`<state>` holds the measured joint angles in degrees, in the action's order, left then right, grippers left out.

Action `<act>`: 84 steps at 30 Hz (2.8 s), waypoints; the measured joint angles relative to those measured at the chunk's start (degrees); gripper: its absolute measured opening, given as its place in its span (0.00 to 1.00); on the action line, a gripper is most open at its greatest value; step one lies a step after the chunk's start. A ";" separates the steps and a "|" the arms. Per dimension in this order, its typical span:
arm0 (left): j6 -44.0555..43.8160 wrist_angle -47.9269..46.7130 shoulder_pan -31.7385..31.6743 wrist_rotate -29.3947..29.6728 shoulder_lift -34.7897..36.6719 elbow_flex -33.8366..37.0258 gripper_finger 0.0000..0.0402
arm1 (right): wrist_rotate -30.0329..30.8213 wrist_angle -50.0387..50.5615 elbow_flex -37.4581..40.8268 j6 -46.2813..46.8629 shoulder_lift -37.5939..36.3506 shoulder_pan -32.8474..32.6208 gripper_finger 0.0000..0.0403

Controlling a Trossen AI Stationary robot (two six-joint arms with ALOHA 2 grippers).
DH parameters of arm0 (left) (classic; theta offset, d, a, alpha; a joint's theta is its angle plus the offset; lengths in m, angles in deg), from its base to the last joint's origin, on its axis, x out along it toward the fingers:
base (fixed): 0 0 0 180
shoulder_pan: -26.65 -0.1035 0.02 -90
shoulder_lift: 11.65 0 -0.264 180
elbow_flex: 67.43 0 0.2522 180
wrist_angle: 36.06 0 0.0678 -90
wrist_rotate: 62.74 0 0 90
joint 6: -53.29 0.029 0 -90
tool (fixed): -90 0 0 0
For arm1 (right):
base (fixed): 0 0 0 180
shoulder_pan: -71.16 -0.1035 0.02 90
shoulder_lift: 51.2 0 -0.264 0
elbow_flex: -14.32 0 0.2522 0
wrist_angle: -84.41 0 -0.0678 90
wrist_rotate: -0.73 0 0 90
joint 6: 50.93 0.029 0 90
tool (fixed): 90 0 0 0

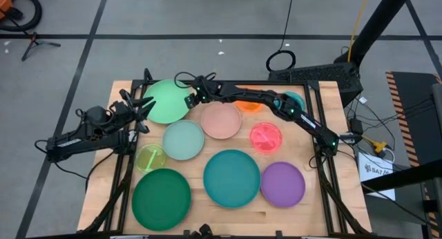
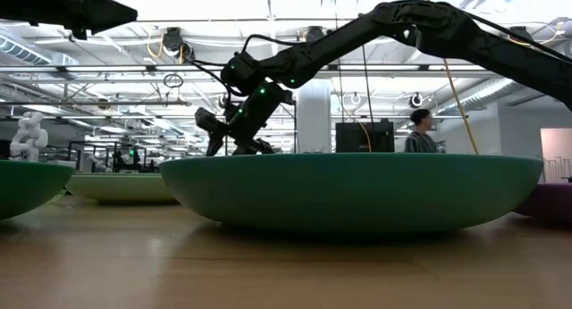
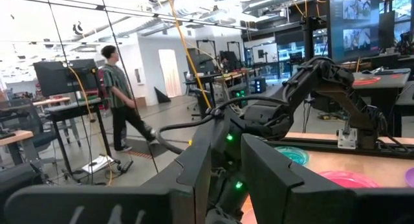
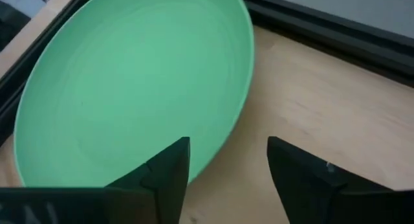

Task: Stack plastic plates
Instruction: Stack the light green plate on top of the blue plate

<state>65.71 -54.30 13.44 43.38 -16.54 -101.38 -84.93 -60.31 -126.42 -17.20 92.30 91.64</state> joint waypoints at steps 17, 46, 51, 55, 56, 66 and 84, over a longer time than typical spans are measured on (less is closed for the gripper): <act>0.39 0.01 0.00 -0.02 0.00 0.00 0.24 | 0.11 2.84 0.02 6.11 0.00 -2.15 0.50; 0.81 1.28 0.01 -0.04 0.02 0.00 0.24 | -0.16 -1.35 0.07 10.58 2.81 -2.87 0.50; 0.84 1.28 0.00 -0.04 0.02 0.00 0.24 | -0.14 -3.00 0.07 10.66 3.59 -2.89 0.50; 0.85 1.34 0.00 -0.04 0.02 0.00 0.24 | -0.15 -4.82 0.07 10.95 3.67 -2.94 0.50; 0.92 1.32 0.00 -0.04 0.02 0.00 0.24 | -0.15 -4.93 0.07 11.05 3.67 -2.94 0.50; 0.53 2.77 0.02 -0.07 0.02 0.00 0.24 | 0.07 -6.26 0.07 12.09 4.53 -2.96 0.46; -0.04 2.92 0.00 -0.09 0.02 0.00 0.24 | 0.12 -6.75 0.07 12.79 4.52 -2.94 0.21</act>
<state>65.67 -51.38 13.44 43.29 -16.51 -101.38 -84.81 -67.06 -126.36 -4.41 96.83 88.70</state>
